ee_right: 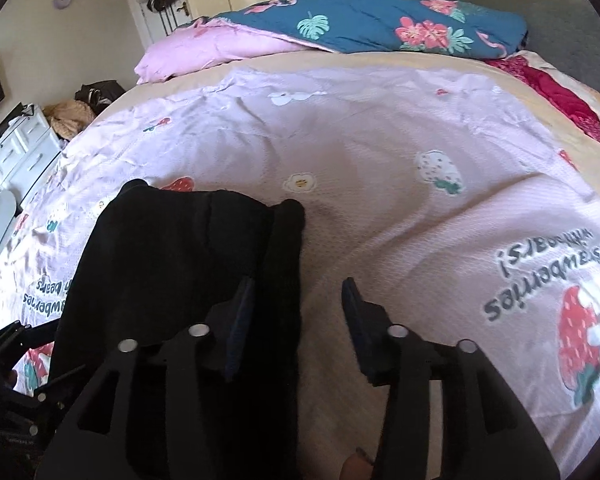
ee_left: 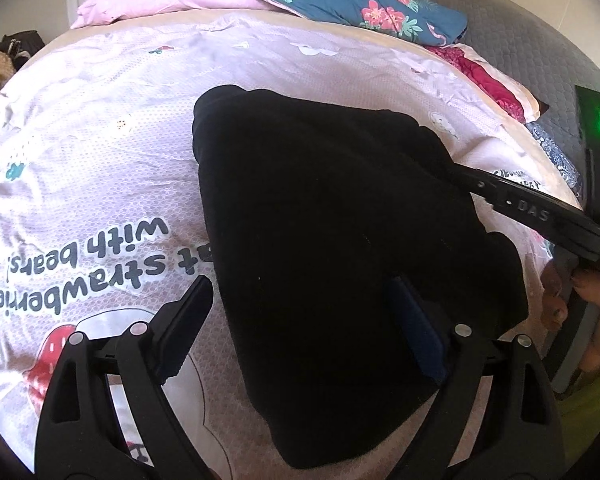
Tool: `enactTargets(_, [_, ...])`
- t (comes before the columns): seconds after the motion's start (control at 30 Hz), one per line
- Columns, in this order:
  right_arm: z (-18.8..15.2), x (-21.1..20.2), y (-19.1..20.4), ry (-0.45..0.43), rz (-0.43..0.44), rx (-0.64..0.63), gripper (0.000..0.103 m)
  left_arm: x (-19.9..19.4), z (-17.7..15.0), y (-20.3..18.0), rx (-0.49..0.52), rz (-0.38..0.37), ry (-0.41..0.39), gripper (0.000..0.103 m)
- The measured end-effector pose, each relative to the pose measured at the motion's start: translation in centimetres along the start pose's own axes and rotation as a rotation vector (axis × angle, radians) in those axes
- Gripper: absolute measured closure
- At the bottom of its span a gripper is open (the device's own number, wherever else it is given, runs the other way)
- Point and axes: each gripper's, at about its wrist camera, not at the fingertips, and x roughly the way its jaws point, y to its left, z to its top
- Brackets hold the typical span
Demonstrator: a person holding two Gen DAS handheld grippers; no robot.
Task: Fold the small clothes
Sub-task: 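Open both grippers and withdraw them from the folded shirt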
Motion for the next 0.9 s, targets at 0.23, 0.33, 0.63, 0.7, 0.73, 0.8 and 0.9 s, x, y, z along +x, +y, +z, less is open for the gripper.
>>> enactTargets(0.23, [-0.9, -4.0, 0.1, -0.059, 0.010, -0.003, 0.022, -1.4, -0.5, 0.0, -0.004, 0.007, -0.010, 0.016])
enactTargets(0.33, [-1.3, -6.2, 0.5, -0.104, 0.015, -0.009, 0.011, -2.4, -0.7, -0.1, 0.000, 0.009, -0.022, 0.015])
enactTargets(0.63, [-3.0, -12.6, 1.5, -0.237, -0.010, -0.035, 0.005, -6.1, -1.6, -0.4, 0.000, 0.025, -0.073, 0.009])
enactTargets(0.7, [-3.5, -13.8, 1.8, -0.257, 0.000, -0.032, 0.004, -7.3, -1.9, -0.5, 0.004, 0.034, -0.097, 0.009])
enactTargets(0.73, [-4.0, -14.7, 2.0, -0.273, 0.005, -0.027, 0.004, -7.9, -2.1, -0.5, 0.006, 0.039, -0.109, 0.009])
enactTargets(0.8, [-4.7, -15.8, 2.1, -0.291, 0.011, -0.025, 0.004, -8.9, -2.5, -0.5, 0.004, 0.046, -0.127, 0.009])
enactTargets(0.9, [-6.2, -17.4, 2.9, -0.318, 0.004, -0.034, 0.004, -10.6, -3.3, -0.5, 0.008, 0.047, -0.162, 0.009])
